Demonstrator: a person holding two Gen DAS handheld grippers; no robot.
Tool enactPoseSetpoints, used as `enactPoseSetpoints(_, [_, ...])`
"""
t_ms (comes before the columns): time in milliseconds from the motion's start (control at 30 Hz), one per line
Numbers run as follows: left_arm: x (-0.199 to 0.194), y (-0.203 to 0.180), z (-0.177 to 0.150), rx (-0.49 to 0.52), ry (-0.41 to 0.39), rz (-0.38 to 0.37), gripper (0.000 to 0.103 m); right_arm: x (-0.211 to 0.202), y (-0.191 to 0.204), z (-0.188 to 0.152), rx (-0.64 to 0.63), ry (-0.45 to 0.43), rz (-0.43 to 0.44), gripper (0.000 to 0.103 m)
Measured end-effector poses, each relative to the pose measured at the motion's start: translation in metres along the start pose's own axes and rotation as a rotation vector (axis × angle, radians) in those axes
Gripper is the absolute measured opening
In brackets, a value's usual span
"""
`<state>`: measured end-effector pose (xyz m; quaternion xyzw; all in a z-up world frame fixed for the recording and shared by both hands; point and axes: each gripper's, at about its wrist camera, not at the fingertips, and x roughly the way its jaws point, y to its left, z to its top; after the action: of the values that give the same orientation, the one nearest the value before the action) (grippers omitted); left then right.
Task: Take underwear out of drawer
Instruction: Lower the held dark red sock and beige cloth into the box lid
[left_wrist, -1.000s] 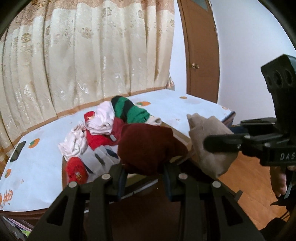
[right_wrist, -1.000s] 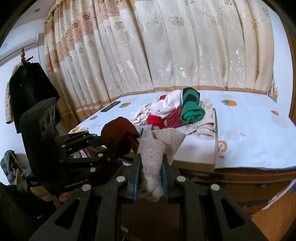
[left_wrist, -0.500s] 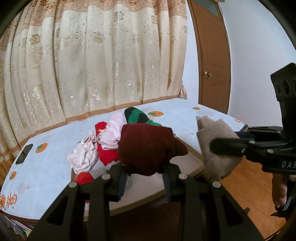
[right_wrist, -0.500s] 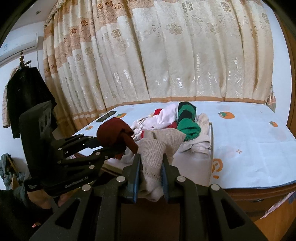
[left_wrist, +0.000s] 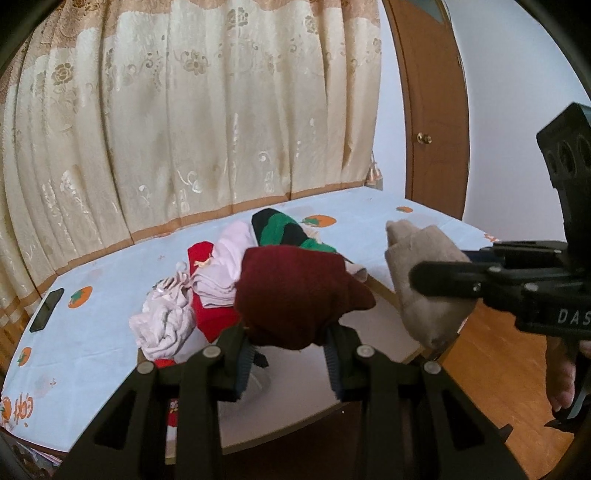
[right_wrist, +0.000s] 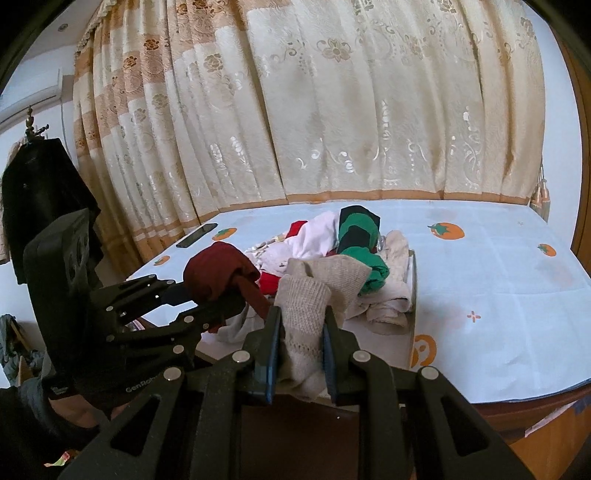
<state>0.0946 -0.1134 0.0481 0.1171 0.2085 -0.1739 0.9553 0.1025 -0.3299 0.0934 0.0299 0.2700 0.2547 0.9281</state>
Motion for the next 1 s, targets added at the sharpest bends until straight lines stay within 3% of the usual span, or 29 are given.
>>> enactPoseSetpoints(1000, [0.062, -0.001, 0.004, -0.029, 0.158, -0.017, 0.032, 0.052, -0.034, 0.001, 0.037, 0.113, -0.069, 0.023])
